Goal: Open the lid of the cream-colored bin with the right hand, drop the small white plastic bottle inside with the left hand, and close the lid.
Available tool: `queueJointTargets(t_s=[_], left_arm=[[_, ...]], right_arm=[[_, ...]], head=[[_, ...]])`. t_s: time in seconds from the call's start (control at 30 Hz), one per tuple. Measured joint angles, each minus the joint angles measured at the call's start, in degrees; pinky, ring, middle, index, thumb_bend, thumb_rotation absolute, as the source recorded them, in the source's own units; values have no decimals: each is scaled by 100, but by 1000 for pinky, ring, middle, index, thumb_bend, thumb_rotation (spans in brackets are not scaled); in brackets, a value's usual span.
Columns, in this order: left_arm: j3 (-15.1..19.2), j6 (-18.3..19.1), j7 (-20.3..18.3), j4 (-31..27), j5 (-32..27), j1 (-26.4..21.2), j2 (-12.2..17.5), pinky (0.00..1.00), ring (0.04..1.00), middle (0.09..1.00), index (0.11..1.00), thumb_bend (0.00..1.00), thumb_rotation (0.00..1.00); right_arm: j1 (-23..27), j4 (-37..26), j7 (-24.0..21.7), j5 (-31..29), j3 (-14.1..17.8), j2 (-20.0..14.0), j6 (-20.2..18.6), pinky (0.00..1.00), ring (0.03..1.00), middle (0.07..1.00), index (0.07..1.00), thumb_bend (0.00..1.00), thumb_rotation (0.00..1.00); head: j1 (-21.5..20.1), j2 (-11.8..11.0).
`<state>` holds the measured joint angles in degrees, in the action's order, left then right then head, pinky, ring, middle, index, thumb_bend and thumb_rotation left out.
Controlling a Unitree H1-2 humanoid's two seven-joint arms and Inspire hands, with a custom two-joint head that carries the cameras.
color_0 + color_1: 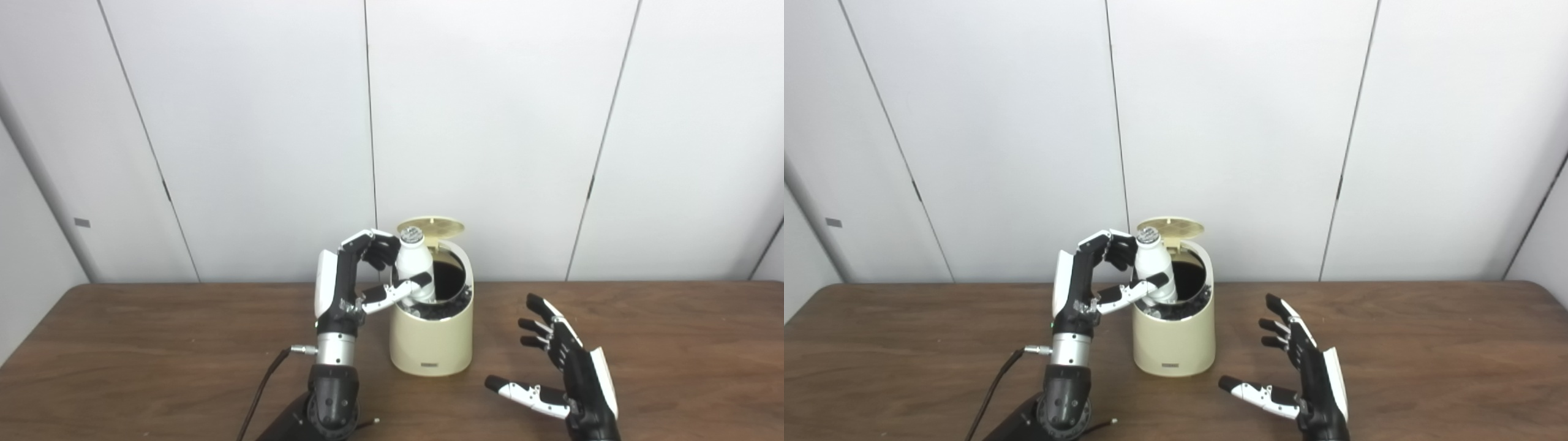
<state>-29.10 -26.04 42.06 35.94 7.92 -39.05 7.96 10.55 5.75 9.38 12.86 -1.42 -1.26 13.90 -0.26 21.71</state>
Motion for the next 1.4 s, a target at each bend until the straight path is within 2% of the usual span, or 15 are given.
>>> queueJointTargets(t_s=[0.07, 0.1, 0.17, 0.2, 0.23, 0.3, 0.43, 0.6, 0.77, 0.93, 1.0, 1.13, 1.33, 1.4], left_arm=[[63, -9, -142, -18, -41, 15, 1, 491, 461, 498, 498, 504, 0], [81, -15, -198, -26, -47, 21, 3, 509, 540, 501, 495, 514, 0], [90, -22, -243, -27, -36, 25, 10, 512, 583, 503, 494, 520, 0], [95, -25, -261, -32, -33, 32, 11, 522, 612, 618, 616, 682, 0], [110, -31, -288, -45, -33, 45, 11, 538, 642, 678, 674, 741, 10], [160, -54, -391, -79, -36, 76, 13, 568, 696, 765, 753, 801, 57], [205, -74, -513, -147, -33, 99, 34, 600, 748, 834, 813, 822, 125], [272, -73, -634, -196, -29, 122, 63, 601, 728, 834, 811, 829, 127], [332, -9, -664, -234, -34, 221, 60, 594, 719, 827, 809, 827, 123], [359, 0, -674, -356, -36, 316, 62, 569, 688, 778, 780, 809, 85], [403, 1, -693, -489, -67, 349, 61, 537, 638, 706, 725, 761, 57], [550, 3, -762, -800, -165, 435, 69, 488, 563, 618, 652, 690, 47], [739, 4, -1013, -1397, -232, 744, 219, 481, 553, 606, 642, 646, 122], [929, 4, -1193, -1640, -351, 931, 270, 489, 567, 626, 656, 622, 104]], right_arm=[[-3, 0, -13, -9, 0, 0, 0, 694, 786, 879, 853, 763, 95], [-4, 0, -21, -11, 0, -1, 0, 690, 786, 881, 856, 765, 106], [-6, 0, -37, -11, -1, -2, -1, 688, 787, 883, 859, 764, 110], [-6, 0, -48, -12, -1, -2, -1, 688, 785, 884, 860, 765, 111], [-6, 0, -54, -15, -1, -2, -1, 690, 787, 885, 859, 766, 108], [-7, 0, -59, -22, 1, -3, -2, 689, 789, 883, 860, 766, 106], [-9, 2, -59, -10, 2, -9, -1, 682, 789, 883, 860, 767, 115], [-9, 3, -58, -5, 1, -13, 0, 674, 775, 876, 855, 767, 95], [-8, 6, -60, -12, 2, -22, 0, 682, 785, 882, 862, 771, 130], [-8, 13, -61, -12, 4, -33, 1, 678, 782, 879, 858, 773, 132], [-8, 13, -62, -12, 7, -34, 0, 681, 784, 877, 861, 770, 129], [-6, 19, -74, -31, 10, -49, 1, 679, 781, 873, 859, 767, 131], [10, 57, -89, -114, 14, -71, 5, 679, 778, 875, 860, 753, 118], [11, 60, -99, -132, 16, -92, 6, 683, 776, 875, 860, 752, 130]], head=[[17, 0], [18, 9], [18, 17], [26, 18], [35, 26], [44, 26], [53, 35], [88, 44], [97, 53], [123, 62], [140, 62], [193, 53], [220, 18], [228, 0]])
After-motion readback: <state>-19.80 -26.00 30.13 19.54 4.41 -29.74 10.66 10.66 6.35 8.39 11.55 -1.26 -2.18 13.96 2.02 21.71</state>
